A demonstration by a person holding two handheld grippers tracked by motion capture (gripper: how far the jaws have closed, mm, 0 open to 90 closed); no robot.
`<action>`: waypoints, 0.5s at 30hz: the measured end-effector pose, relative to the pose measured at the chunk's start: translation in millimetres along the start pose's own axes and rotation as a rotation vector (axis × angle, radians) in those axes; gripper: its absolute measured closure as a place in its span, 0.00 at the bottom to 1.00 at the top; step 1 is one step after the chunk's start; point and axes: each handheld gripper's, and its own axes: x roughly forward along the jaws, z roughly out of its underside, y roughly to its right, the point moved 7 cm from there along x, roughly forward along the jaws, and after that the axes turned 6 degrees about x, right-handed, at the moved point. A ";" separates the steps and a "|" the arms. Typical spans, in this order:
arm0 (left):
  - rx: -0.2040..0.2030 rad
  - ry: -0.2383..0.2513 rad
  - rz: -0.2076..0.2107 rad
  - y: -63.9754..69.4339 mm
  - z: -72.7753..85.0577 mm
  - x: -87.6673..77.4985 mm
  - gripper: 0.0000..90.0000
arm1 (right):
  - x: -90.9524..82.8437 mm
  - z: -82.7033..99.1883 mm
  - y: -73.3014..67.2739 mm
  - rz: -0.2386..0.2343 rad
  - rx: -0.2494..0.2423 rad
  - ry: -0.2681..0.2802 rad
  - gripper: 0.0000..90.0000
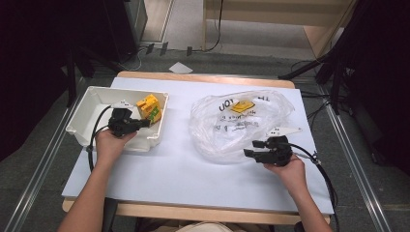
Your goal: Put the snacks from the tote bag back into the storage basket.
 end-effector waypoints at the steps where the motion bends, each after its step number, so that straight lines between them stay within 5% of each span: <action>1: 0.000 -0.001 0.002 -0.2 0.2 0.3 1.00 | 0.0 0.2 0.1 0.000 -0.004 0.000 0.48; 15: -0.017 0.001 -0.003 -8.7 0.4 2.1 1.00 | 1.1 2.0 -2.1 -0.003 -0.007 -0.007 0.48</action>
